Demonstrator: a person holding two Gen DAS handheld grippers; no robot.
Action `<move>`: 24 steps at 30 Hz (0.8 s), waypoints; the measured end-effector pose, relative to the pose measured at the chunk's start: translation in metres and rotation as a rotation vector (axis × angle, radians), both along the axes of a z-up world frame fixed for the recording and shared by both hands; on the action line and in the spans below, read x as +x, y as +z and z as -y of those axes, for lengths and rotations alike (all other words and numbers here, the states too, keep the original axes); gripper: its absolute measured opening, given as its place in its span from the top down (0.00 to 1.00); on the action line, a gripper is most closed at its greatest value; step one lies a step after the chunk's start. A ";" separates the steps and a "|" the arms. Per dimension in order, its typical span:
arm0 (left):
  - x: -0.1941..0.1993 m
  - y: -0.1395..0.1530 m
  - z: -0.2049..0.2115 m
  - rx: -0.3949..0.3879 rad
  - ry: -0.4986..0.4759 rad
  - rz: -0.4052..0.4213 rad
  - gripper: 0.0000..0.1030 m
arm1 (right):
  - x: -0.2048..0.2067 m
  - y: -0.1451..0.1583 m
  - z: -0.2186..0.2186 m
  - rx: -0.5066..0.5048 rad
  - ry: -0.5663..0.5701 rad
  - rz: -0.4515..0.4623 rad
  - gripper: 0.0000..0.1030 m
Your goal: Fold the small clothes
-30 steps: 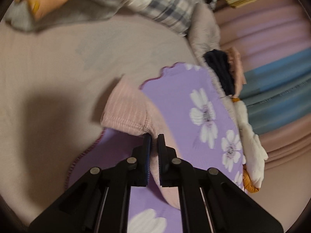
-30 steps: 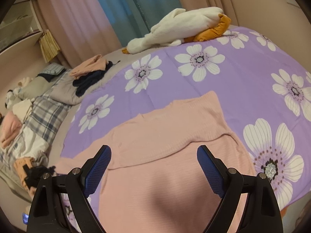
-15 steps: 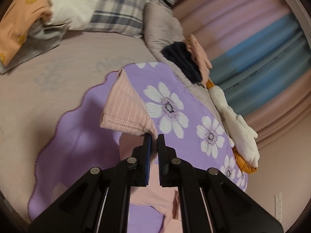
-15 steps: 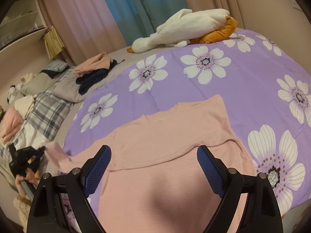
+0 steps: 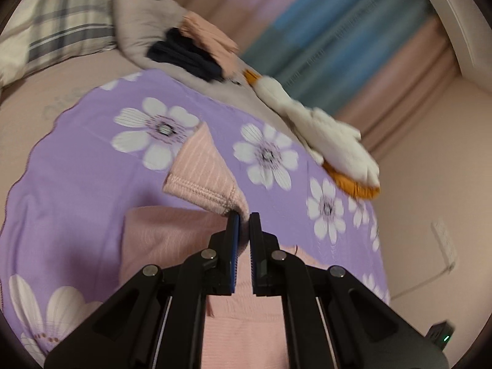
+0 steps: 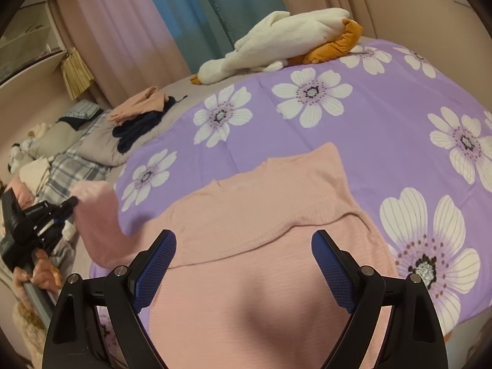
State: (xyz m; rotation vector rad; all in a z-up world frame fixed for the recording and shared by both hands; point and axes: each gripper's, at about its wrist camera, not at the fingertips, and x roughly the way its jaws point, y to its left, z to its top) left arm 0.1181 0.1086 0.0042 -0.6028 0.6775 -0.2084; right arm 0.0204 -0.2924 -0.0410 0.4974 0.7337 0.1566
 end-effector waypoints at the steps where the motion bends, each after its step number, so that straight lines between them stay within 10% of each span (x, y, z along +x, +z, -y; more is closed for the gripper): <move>1: 0.001 -0.003 0.010 0.017 -0.021 -0.004 0.95 | 0.000 -0.001 0.002 0.001 -0.005 -0.007 0.13; 24: 0.004 -0.147 0.149 0.222 -0.400 -0.314 0.93 | 0.004 -0.034 0.015 0.052 0.004 -0.107 0.13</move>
